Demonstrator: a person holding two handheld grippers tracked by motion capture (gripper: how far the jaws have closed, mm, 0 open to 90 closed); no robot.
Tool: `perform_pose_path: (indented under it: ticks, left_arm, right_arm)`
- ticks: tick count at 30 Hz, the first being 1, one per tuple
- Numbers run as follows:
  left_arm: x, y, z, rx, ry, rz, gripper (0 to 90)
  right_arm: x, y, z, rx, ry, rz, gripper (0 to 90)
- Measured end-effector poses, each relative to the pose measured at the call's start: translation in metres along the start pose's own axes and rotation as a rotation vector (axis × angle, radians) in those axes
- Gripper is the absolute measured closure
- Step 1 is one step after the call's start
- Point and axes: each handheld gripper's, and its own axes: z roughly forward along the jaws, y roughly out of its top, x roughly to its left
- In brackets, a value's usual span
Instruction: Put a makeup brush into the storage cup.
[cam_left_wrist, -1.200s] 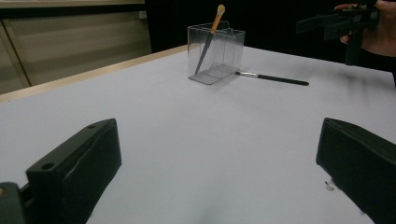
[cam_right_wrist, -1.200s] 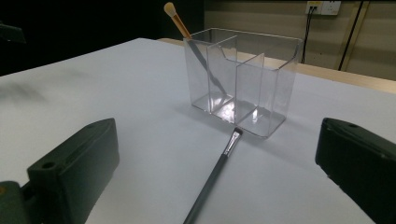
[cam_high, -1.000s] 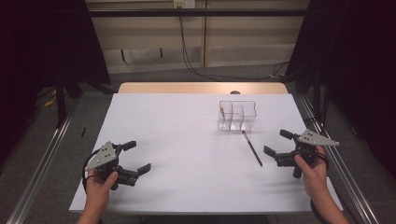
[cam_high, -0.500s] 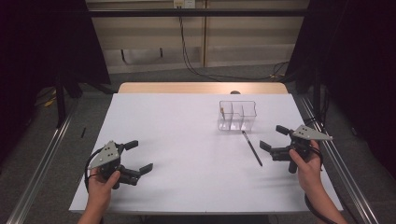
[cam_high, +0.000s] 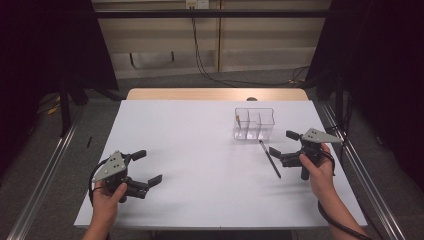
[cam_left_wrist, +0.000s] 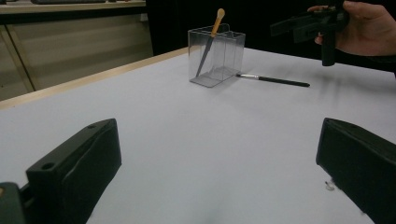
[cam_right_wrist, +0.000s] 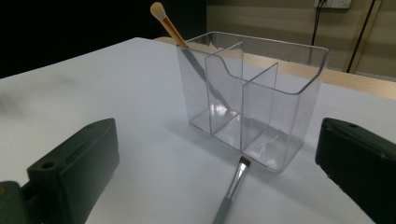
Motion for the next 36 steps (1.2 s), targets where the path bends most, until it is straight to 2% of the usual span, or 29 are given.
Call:
perform_pose_path:
  ticks: [8,11,26,28,31,36]
  left_arm:
    - [0.000,0.001,0.002,-0.003,0.001,-0.007,0.0]
    - [0.000,0.002,0.003,-0.004,-0.001,0.002,0.0]
    - [0.000,0.002,0.007,0.010,-0.011,0.005,0.0]
    - [-0.001,0.002,0.007,0.007,-0.011,0.002,0.0]
    - [-0.001,0.003,0.006,0.006,-0.010,0.012,0.0]
    - [-0.002,0.003,0.008,0.009,-0.014,0.006,0.0]
  right_arm:
    - [-0.001,0.004,0.008,0.034,0.008,-0.004,0.0]
    - [-0.002,0.007,0.009,0.053,0.005,-0.002,0.0]
    - [-0.004,0.013,0.022,0.204,-0.005,0.017,0.0]
    - [-0.004,0.012,0.023,0.241,-0.016,0.018,0.0]
    - [-0.004,0.011,0.025,0.272,-0.012,0.024,0.0]
    - [-0.003,0.010,0.027,0.312,-0.007,0.032,0.0]
